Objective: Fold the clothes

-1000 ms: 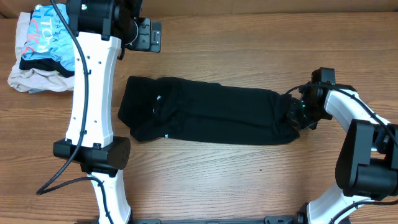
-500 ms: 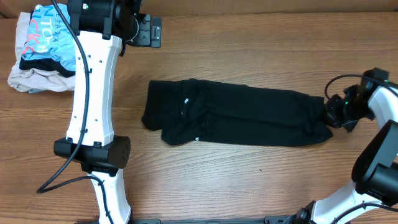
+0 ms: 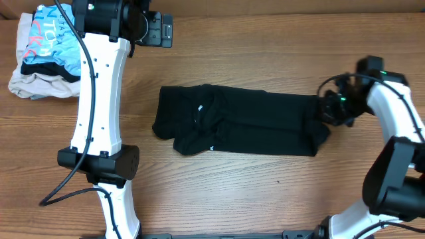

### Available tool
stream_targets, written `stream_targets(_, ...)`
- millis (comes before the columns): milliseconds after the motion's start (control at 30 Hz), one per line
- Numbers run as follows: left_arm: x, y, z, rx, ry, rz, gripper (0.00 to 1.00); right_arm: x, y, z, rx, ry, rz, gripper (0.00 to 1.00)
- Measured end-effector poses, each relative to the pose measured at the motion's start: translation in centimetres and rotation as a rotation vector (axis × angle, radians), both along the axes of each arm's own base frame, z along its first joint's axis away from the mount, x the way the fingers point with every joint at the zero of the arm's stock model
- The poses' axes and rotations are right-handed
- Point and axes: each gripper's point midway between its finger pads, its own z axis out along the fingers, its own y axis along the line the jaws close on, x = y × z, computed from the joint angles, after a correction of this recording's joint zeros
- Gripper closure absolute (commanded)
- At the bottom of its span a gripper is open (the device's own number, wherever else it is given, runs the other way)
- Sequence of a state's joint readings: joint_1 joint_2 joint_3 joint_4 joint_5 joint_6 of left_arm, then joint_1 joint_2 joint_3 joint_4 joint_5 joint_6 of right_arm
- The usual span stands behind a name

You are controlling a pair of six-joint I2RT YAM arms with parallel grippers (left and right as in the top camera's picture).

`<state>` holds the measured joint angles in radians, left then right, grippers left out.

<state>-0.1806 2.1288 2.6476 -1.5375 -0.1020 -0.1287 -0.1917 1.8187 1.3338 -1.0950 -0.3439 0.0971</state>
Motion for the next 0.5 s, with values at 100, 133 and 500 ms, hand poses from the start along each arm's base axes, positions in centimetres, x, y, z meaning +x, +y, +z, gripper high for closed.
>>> stream_targets(100,0.1,0.0,0.1,-0.001,-0.005,0.0,0.0,0.4,3.7,0.3,0.002,-0.02,0.097,0.96)
stream_targets(133,0.1,0.0,0.1,-0.001,-0.005,0.0,0.0,0.4,4.8,0.3,0.003,-0.027,0.123,0.96)
stream_targets(500,0.2,0.0,0.1,-0.002,-0.011,0.0,0.0,1.5,16.5,0.9,0.019,-0.162,0.315,0.4)
